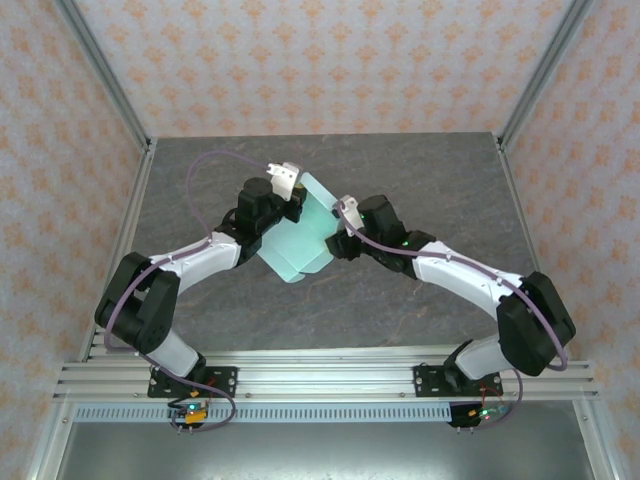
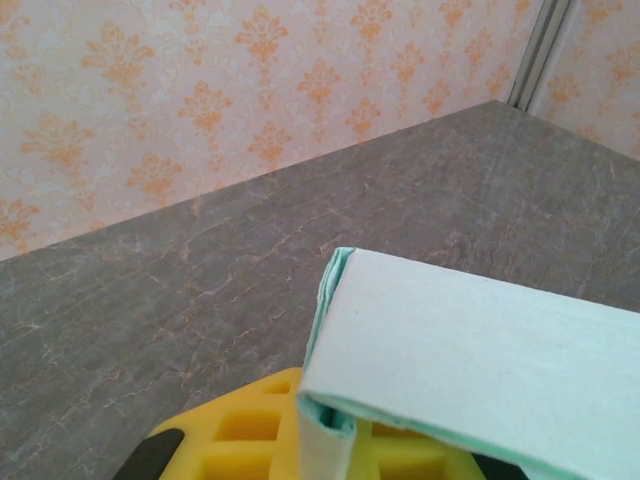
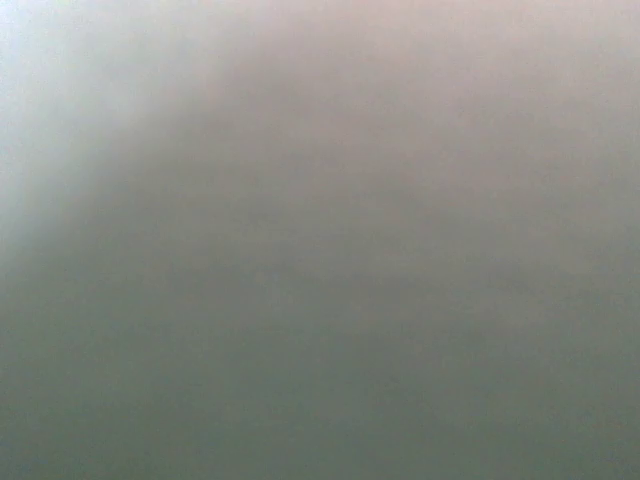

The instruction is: Fold the paper box

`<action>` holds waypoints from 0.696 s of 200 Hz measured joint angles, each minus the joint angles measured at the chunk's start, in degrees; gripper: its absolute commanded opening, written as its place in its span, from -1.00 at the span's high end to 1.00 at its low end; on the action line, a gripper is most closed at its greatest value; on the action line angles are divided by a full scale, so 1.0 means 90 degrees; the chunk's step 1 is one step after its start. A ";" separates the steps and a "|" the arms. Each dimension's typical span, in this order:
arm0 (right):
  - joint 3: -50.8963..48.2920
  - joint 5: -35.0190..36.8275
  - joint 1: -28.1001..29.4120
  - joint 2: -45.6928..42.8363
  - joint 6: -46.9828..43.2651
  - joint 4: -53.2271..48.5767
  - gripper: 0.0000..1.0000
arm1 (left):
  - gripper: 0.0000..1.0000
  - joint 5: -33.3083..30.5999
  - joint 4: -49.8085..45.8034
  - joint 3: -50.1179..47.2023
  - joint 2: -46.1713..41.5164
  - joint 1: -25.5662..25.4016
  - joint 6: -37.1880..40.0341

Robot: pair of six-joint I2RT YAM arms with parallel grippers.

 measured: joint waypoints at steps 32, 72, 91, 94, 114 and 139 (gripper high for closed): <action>0.0034 0.0000 0.0022 0.0049 0.0087 0.0024 0.29 | 1.00 -0.0153 0.0000 -0.0002 0.0000 -0.0002 -0.0029; 0.0034 0.0119 0.0177 0.0197 0.0493 0.0284 0.28 | 0.71 -0.0515 -0.0073 -0.0005 0.0000 -0.0041 -0.0202; 0.0034 0.0131 0.0202 0.0243 0.0563 0.0355 0.27 | 0.36 -0.0554 0.0024 -0.0027 0.0000 -0.0041 -0.0408; 0.0034 0.0119 0.0216 0.0248 0.0580 0.0372 0.27 | 0.30 -0.0561 0.0044 -0.0032 0.0000 -0.0041 -0.0391; 0.0032 0.0039 0.0238 0.0277 0.0678 0.0427 0.27 | 0.03 -0.0554 0.0126 -0.0080 0.0000 -0.0036 -0.0600; -0.0044 -0.0070 0.0102 0.0323 0.0877 0.0658 0.27 | -0.14 -0.0372 0.0117 -0.0112 -0.0029 -0.0036 -0.0760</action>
